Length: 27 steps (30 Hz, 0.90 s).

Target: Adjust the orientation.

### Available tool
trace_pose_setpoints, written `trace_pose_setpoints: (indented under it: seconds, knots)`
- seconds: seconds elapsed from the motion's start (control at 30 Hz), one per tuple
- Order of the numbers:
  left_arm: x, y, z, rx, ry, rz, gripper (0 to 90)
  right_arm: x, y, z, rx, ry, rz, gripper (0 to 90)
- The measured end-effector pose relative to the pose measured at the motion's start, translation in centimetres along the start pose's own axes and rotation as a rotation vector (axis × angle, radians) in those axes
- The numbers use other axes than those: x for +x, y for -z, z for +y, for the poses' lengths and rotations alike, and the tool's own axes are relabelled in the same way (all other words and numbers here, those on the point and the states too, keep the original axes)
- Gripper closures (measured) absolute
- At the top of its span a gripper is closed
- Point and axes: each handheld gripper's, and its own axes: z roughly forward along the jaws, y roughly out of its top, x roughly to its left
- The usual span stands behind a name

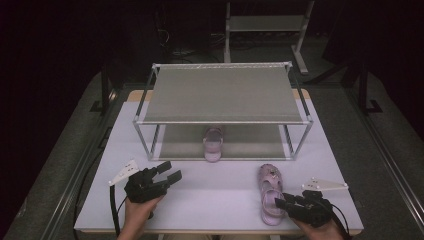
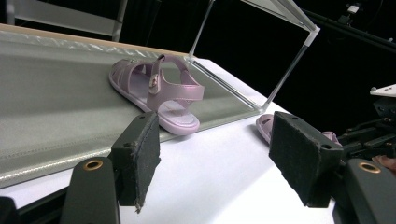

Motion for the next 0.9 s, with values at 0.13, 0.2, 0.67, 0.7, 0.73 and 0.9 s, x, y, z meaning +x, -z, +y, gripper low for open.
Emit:
trace_pose_setpoints:
  seconds: [0.13, 0.2, 0.67, 0.7, 0.73, 0.9]
  knots:
    - [0.1, 0.0, 0.0, -0.003, 0.006, 0.000, 33.4, -0.1, 0.1, 0.2, 0.017, -0.029, 0.001, 69.7]
    - [0.2, 0.0, -0.1, 0.000, 0.007, 0.000, 33.4, -0.6, 0.1, 0.1, 0.006, -0.082, 0.025, 72.2]
    - [0.4, 0.9, 0.0, -0.016, 0.015, 0.013, 33.4, -1.4, 0.8, 0.1, -0.032, -0.123, 0.042, 76.9]
    - [0.4, 0.9, 0.0, -0.016, 0.015, 0.013, 33.4, -1.5, 0.8, 0.1, -0.035, -0.127, 0.055, 77.2]
    - [0.5, 1.0, 0.0, -0.016, 0.014, 0.015, 33.4, -1.6, 0.8, 0.1, -0.043, -0.133, 0.063, 77.6]
    - [0.7, 1.3, 0.1, -0.026, 0.020, 0.025, 32.7, -1.7, 1.2, -0.1, -0.076, -0.174, 0.115, 79.1]
